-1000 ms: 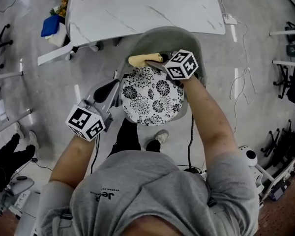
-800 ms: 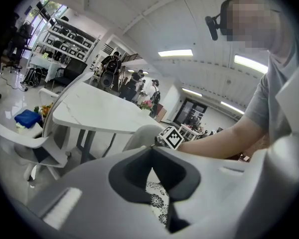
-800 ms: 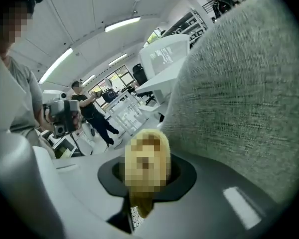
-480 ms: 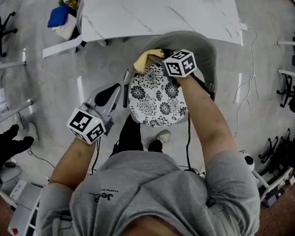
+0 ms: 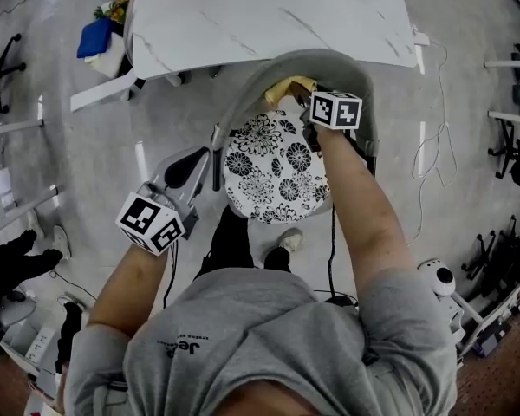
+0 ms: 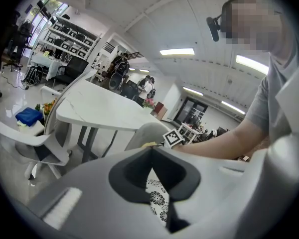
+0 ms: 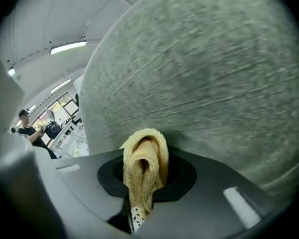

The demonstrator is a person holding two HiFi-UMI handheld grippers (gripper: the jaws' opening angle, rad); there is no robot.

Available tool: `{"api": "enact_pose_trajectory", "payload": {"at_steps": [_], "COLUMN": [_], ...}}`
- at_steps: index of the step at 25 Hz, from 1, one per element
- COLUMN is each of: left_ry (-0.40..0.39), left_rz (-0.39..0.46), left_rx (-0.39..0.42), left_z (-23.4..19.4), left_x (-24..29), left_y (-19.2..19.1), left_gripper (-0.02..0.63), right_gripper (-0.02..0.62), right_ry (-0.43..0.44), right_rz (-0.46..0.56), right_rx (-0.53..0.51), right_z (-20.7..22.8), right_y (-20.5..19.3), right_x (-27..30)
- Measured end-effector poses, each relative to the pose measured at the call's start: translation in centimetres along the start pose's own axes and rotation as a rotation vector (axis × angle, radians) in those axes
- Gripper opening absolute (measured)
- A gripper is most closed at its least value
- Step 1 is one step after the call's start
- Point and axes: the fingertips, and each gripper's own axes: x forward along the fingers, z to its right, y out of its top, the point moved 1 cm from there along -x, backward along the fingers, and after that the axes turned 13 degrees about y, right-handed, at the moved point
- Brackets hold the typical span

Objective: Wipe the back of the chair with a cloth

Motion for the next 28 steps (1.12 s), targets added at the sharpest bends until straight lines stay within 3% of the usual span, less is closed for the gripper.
{"api": "enact_pose_trajectory", "payload": {"at_steps": [7,20,22,24,28], "left_ry": [-0.038,-0.089,-0.082,-0.061,-0.011], "left_rz": [-0.009,0.016,0.017,0.024,0.047], "left_rx": [0.027,0.058,0.066,0.064,0.072], "left_z": [2.5,7.6,7.5,6.7,4.2], "left_x": [0.4,0.6,0.6,0.8,1.7], "left_y": [0.0,0.3,0.1,0.1,0.6], "left_gripper": [0.031,0.031,0.031,0.031,0.031], "right_gripper": [0.049,0.049,0.049,0.048,0.048], "right_ry": [-0.215,-0.385,-0.373,-0.304,-0.039], "right_rz": [0.162,0.275,0.251,0.195,0.043], "right_rx": [0.171,0.225,0.173,0.054,-0.211], "right_z": [6.3,9.7,9.2,7.5,1.3], "right_y": [0.3,-1.4,-1.2,-0.8,-0.4], "right_x": [-7.8,-18.5,-18.7,-17.7,-12.4]}}
